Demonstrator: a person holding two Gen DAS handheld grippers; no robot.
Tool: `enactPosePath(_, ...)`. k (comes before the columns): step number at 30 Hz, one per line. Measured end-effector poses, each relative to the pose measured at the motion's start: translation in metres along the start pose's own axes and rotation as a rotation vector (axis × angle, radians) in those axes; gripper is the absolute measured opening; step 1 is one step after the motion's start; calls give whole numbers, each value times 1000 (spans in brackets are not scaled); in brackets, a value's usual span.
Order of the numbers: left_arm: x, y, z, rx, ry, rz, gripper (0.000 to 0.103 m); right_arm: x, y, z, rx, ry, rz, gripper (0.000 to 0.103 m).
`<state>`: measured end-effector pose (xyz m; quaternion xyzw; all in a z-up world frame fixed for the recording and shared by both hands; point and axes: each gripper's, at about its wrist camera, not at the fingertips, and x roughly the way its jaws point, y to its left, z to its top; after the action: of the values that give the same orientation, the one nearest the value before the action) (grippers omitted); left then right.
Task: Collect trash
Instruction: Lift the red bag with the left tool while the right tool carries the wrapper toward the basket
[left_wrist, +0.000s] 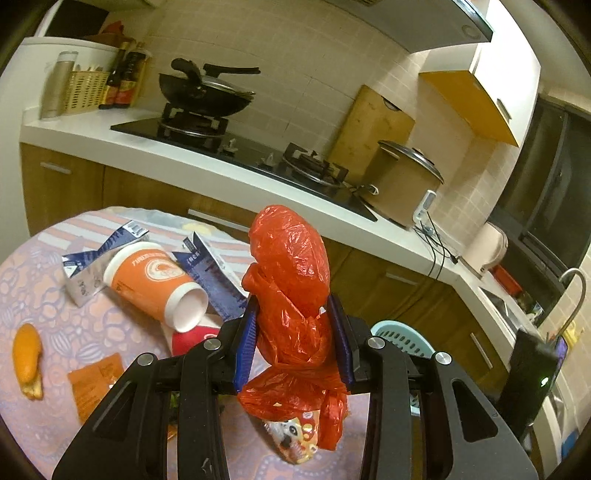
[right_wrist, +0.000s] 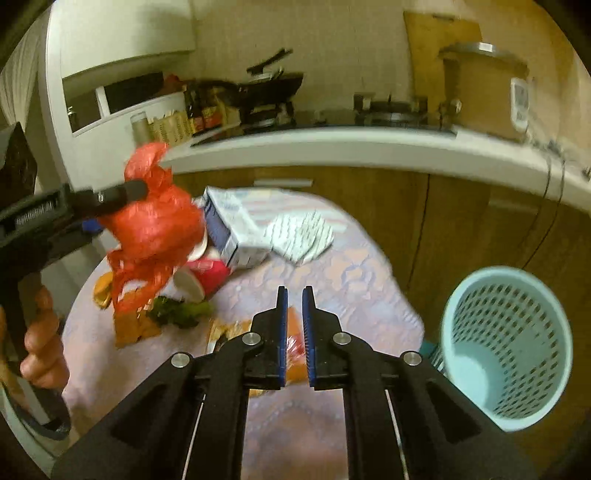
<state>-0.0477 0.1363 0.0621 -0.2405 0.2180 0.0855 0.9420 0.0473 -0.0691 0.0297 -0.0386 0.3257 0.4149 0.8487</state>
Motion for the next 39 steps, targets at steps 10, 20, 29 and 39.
enactPosePath(10, -9, 22, -5, -38, -5, 26, 35, 61, 8, -35, 20, 172, 48, 72)
enactPosePath(20, -13, 36, -9, -60, -10, 30, 35, 94, 52, -47, -156, 232, -99, 48)
enactPosePath(29, -16, 29, -9, -41, -7, 22, 35, 65, 59, -44, -122, 156, -65, 5)
enactPosePath(39, 11, -26, -4, 35, 21, -70, 35, -15, -10, -2, 4, -31, -165, 5)
